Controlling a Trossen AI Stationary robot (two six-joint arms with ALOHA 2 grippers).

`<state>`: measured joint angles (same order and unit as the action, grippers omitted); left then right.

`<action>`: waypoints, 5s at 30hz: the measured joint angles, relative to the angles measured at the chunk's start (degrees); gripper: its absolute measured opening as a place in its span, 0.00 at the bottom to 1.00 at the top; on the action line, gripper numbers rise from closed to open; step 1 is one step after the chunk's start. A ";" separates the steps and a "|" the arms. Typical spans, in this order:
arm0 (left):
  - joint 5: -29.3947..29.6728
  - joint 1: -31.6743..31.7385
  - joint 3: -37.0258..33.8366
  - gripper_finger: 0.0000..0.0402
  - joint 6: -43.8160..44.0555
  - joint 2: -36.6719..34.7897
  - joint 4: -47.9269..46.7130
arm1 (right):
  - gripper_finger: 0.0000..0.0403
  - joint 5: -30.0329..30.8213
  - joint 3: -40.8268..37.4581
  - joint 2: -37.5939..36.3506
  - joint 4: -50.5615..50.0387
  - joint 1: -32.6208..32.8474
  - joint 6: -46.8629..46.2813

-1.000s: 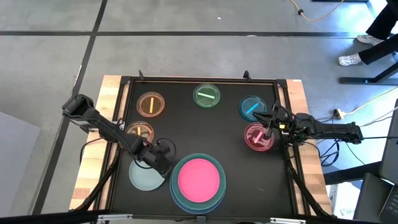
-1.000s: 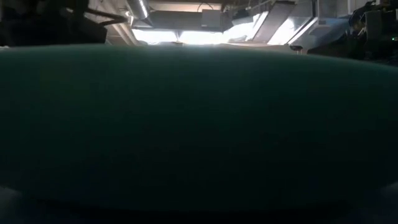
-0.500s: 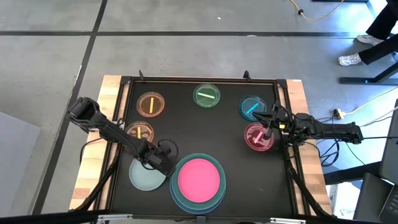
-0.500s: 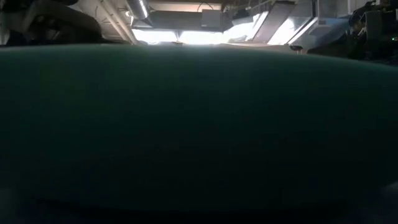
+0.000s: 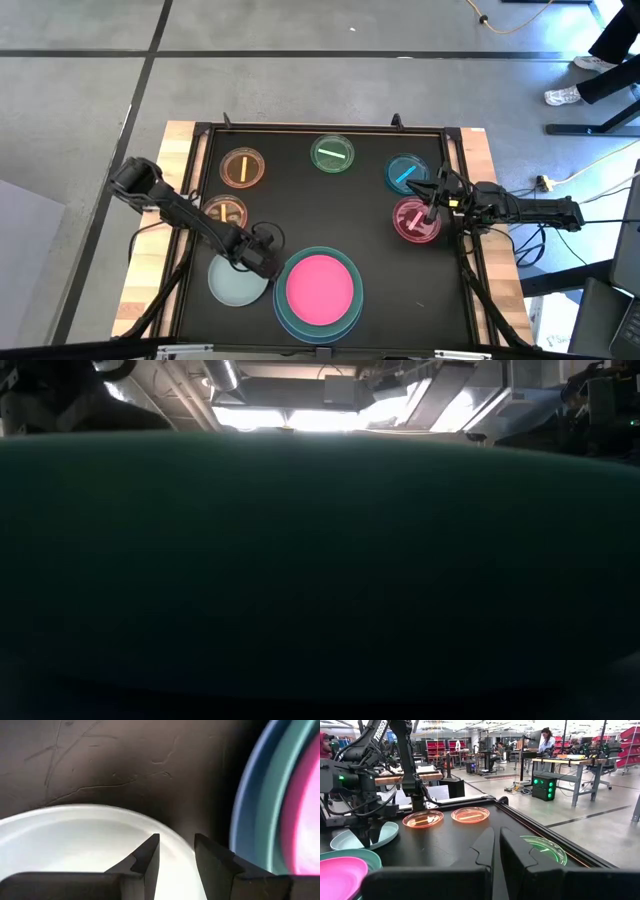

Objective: Stack plastic plates
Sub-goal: Stack the white plate on the dark pink plate, then stack the bottom orange plate on the white plate

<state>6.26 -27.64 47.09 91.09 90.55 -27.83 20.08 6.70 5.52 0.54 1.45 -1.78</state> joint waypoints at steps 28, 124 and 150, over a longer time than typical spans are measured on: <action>-2.42 0.96 1.35 0.05 -20.31 3.47 1.05 | 0.06 1.38 0.00 -0.02 -0.48 0.00 0.39; -0.88 -4.35 30.32 0.26 -53.86 13.16 7.00 | 0.06 1.36 -0.02 -0.02 -0.91 0.00 0.60; 23.09 -7.32 15.51 0.25 -25.53 -5.78 -28.88 | 0.06 1.36 -0.02 -0.01 -0.91 0.00 0.75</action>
<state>29.34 -34.96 62.60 65.56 84.77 -56.72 21.43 6.68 5.51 -0.37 1.45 -1.03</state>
